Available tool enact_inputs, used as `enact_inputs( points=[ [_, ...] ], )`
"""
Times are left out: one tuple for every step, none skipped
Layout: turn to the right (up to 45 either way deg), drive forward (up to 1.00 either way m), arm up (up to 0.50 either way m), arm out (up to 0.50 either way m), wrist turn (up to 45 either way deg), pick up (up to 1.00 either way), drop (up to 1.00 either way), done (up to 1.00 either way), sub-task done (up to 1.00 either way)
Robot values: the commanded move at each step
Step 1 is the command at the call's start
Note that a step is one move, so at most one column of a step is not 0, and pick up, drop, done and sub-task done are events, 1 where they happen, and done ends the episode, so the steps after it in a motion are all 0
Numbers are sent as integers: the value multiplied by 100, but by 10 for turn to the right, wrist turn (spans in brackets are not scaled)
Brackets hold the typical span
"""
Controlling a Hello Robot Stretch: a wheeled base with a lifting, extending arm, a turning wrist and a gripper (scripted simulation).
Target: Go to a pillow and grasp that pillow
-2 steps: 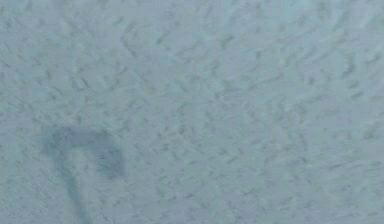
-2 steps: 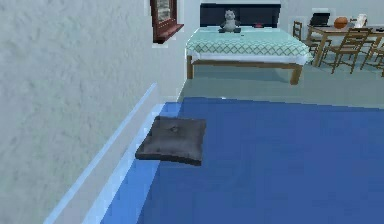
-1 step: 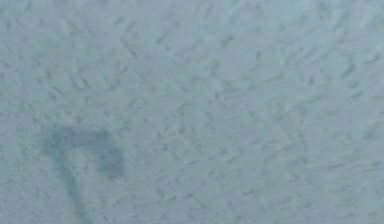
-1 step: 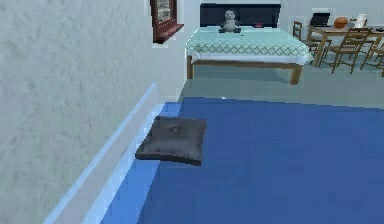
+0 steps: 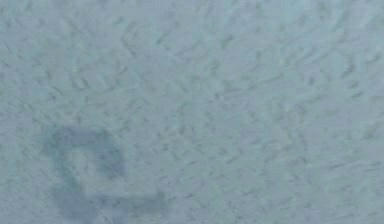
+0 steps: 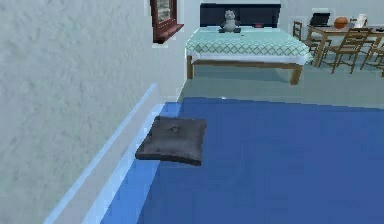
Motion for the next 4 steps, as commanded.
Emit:
enact_inputs(
  points=[
    [0, 0, 0, 50, 0, 0, 0, 0, 0],
    [0, 0, 0, 0, 450, 0, 0, 0, 0],
    [0, 0, 0, 0, 450, 0, 0, 0, 0],
    [0, 0, 0, 0, 450, 0, 0, 0, 0]
  ],
)
